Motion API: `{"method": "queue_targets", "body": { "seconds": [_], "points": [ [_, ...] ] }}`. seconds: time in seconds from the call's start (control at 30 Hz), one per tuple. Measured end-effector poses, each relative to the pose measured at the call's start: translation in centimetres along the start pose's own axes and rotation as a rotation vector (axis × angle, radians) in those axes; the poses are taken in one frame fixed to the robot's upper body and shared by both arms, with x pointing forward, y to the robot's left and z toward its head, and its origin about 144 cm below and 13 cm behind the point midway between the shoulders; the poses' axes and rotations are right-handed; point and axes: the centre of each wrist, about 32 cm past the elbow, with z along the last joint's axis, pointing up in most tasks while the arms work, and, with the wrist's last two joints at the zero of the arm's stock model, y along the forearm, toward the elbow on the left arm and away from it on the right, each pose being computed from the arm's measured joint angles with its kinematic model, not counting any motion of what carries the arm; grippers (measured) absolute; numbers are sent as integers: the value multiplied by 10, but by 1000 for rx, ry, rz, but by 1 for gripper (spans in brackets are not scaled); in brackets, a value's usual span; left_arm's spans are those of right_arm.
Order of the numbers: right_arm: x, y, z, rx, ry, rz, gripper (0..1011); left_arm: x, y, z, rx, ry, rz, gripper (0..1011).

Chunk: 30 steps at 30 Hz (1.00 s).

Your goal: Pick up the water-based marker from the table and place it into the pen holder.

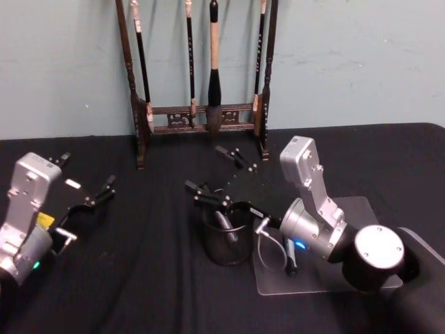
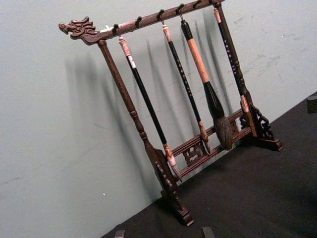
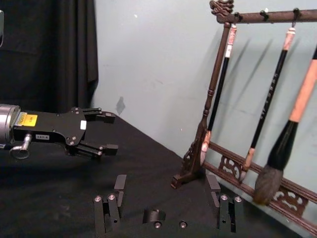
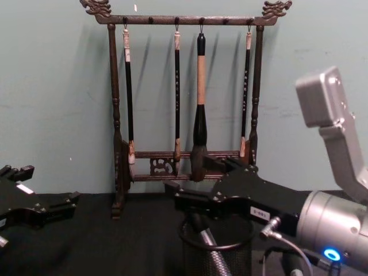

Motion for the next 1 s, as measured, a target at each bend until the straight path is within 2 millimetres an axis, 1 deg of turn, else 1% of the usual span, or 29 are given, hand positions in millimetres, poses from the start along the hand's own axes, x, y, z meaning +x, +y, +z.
{"method": "queue_targets", "body": {
  "seconds": [0.17, 0.23, 0.27, 0.47, 0.53, 0.57, 0.67, 0.7, 0.73, 0.77, 0.8, 0.87, 1.0],
  "points": [
    [-3, -12, 2, -20, 11, -28, 1002, 0, 0, 0, 0, 0, 0, 1009],
    [-5, -21, 5, -29, 24, -67, 1002, 0, 0, 0, 0, 0, 0, 1009],
    [-5, -21, 5, -29, 24, -67, 1002, 0, 0, 0, 0, 0, 0, 1009],
    [-14, -39, 15, -56, 73, -173, 1002, 0, 0, 0, 0, 0, 0, 1009],
    [-19, -50, 23, -77, 119, -234, 1002, 0, 0, 0, 0, 0, 0, 1009],
    [-19, -50, 23, -77, 119, -234, 1002, 0, 0, 0, 0, 0, 0, 1009],
    [-23, -61, 32, -88, 149, -280, 1002, 0, 0, 0, 0, 0, 0, 1009],
    [-23, -61, 32, -88, 149, -280, 1002, 0, 0, 0, 0, 0, 0, 1009],
    [-24, -70, 37, -90, 154, -300, 1002, 0, 0, 0, 0, 0, 0, 1009],
    [-24, -74, 39, -97, 151, -306, 1002, 0, 0, 0, 0, 0, 0, 1009],
    [-24, -74, 39, -97, 151, -306, 1002, 0, 0, 0, 0, 0, 0, 1009],
    [-25, -86, 43, -143, 132, -315, 1002, 0, 0, 0, 0, 0, 0, 1009],
    [-28, -97, 41, -215, 136, -343, 1003, 0, 0, 0, 0, 0, 0, 1009]
  ]
}}
